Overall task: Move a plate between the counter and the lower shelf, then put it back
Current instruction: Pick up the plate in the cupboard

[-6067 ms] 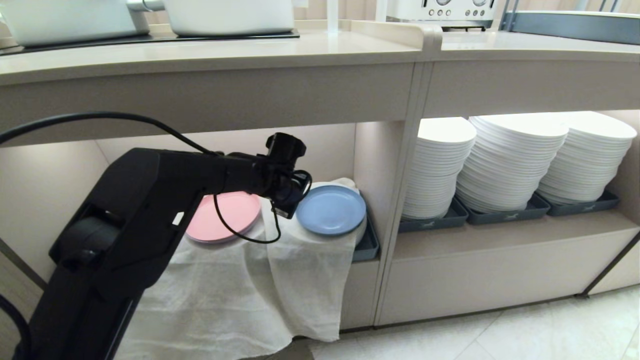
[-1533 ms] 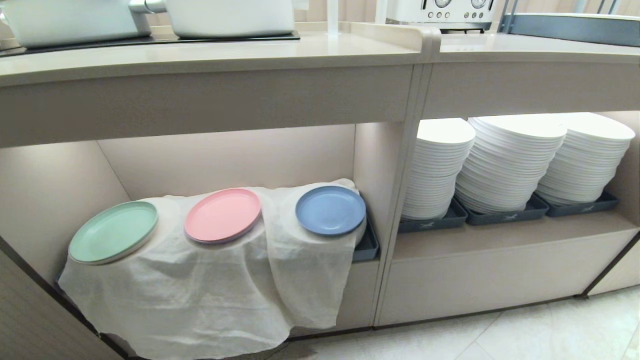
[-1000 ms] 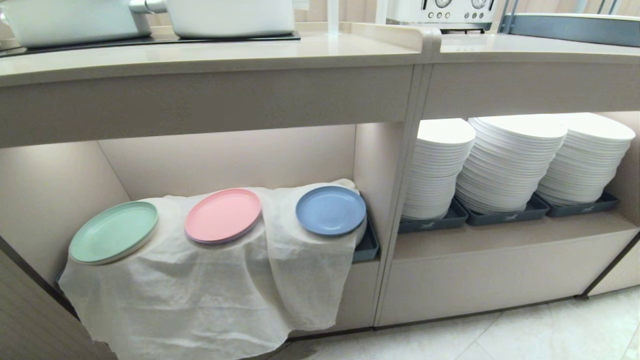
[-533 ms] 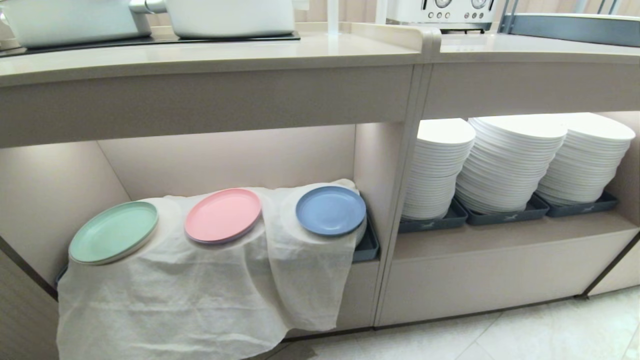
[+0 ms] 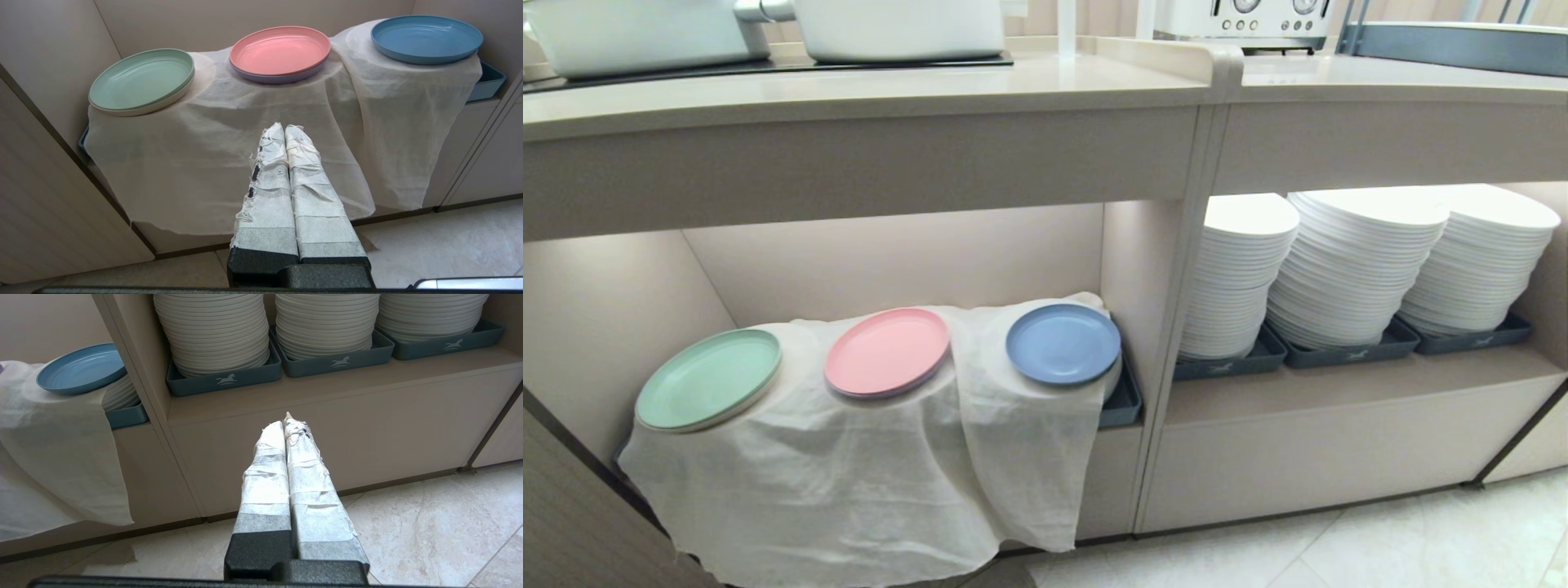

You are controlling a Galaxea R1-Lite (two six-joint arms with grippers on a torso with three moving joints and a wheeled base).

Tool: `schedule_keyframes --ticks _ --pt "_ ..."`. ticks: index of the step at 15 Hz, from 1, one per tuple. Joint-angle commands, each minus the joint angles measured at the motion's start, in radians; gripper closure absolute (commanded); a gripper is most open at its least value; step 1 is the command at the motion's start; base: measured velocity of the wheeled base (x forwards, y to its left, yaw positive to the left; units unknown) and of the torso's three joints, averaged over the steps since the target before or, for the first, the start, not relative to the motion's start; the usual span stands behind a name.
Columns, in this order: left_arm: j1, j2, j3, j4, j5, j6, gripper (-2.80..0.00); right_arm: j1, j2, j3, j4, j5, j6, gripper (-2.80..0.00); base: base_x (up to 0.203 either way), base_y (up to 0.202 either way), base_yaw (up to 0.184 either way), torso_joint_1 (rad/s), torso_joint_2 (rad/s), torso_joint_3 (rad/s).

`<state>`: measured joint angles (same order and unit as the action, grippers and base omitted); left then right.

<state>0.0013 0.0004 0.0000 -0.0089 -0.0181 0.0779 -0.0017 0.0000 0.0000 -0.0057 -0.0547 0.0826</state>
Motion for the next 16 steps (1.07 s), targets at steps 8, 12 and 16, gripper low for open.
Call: schedule_keyframes --ticks 8,12,16 --pt "0.0 0.0 0.0 0.0 0.0 0.0 0.0 0.0 0.0 0.0 0.0 -0.001 0.0 0.0 0.0 0.0 0.0 0.0 0.0 0.0" --pt "0.0 0.0 0.0 0.0 0.001 -0.004 0.0 0.0 0.0 0.0 0.0 -0.001 0.0 0.0 0.0 0.0 0.0 0.0 0.0 0.0" --pt "0.0 0.0 0.0 0.001 0.001 -0.003 0.0 0.0 0.0 0.0 0.0 -0.001 0.0 0.0 0.0 0.0 0.0 0.0 0.0 0.0"
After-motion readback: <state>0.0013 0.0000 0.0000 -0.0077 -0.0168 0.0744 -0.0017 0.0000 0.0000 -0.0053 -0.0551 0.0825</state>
